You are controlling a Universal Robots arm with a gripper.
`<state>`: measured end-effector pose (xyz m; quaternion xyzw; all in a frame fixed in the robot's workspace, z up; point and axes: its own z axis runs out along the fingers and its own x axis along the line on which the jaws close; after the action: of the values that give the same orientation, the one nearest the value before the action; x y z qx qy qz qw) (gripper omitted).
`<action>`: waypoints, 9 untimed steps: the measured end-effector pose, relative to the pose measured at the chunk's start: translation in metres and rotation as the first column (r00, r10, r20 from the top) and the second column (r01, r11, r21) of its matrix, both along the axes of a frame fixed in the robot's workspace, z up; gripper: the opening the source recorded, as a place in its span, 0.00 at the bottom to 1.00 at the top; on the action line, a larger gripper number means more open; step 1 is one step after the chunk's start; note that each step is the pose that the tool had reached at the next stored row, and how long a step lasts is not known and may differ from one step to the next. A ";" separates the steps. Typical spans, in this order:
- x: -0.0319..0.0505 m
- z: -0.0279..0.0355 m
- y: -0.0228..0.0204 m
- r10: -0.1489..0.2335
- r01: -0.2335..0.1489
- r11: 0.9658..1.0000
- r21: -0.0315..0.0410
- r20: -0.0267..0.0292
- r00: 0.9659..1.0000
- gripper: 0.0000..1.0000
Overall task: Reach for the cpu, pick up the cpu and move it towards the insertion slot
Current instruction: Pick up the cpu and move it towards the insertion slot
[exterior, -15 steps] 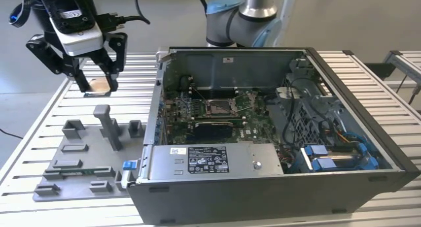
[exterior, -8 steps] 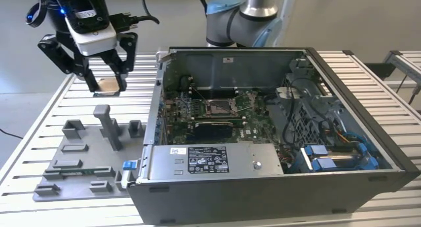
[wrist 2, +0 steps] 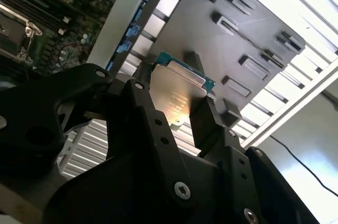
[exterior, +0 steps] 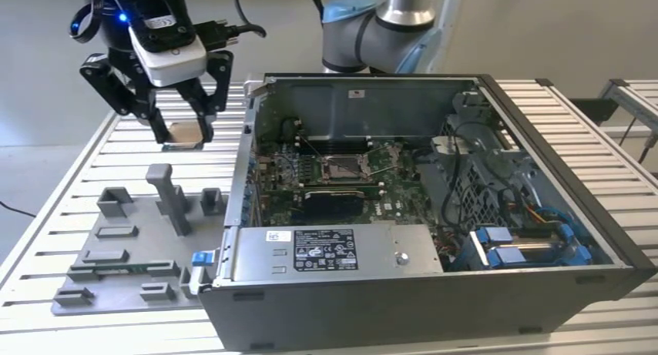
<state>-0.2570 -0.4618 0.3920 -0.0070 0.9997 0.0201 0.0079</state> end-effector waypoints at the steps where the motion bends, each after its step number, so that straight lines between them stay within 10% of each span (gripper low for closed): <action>1: 0.0024 0.0000 0.0000 0.000 0.000 1.000 0.000 0.000 1.000 0.00; 9: 0.0235 -0.0001 0.0000 0.000 0.000 1.000 0.000 0.000 1.000 0.00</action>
<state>-0.2335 -0.4618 0.3919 -0.0071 0.9997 0.0202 0.0080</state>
